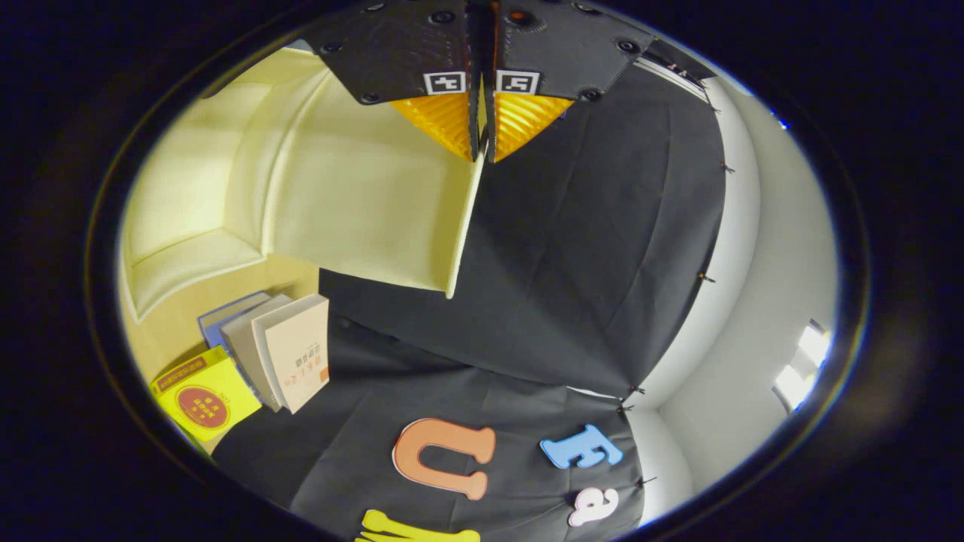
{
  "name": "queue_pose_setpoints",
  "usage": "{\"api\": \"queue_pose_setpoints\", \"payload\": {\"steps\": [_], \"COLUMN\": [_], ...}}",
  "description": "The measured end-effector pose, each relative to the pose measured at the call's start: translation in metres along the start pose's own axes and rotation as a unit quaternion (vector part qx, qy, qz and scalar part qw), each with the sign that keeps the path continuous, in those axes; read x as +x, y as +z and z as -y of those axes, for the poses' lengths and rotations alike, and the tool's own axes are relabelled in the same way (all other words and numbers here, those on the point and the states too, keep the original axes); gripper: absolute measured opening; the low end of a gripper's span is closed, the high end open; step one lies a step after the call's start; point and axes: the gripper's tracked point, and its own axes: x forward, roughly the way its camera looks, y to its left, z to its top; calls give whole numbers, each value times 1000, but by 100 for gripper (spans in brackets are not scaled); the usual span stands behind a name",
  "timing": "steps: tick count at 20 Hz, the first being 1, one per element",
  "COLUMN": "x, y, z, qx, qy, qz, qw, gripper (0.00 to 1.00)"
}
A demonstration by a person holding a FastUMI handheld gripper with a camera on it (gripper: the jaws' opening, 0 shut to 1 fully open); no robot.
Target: Open the storage box then place both shoes into the box .Put the left shoe in first, then the right shoe, with the right side of both shoes facing outward in a uniform manner.
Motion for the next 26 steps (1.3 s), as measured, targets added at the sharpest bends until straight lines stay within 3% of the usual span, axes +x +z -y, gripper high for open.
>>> {"api": "queue_pose_setpoints", "payload": {"steps": [2, 4, 6, 12, 16, 18, 19, 26], "x": [16, 30, 36, 32, -5, -32, -48, -150], "y": [-1, -6, -15, -19, -25, -24, -23, -7], "z": [-9, -12, -12, -10, -1, 11, 22, 84], "qx": [-5, -14, -27, -41, -68, -80, -90, -121], "qy": [7, 5, 0, -1, -19, -38, -54, -150], "qz": [18, 21, 24, 42, 53, 64, 70, 99], "qw": [1000, 1000, 999, 998, 996, 994, 992, 976], "gripper": [1, 9, 9, 53, 83, 83, 95, 95]}}
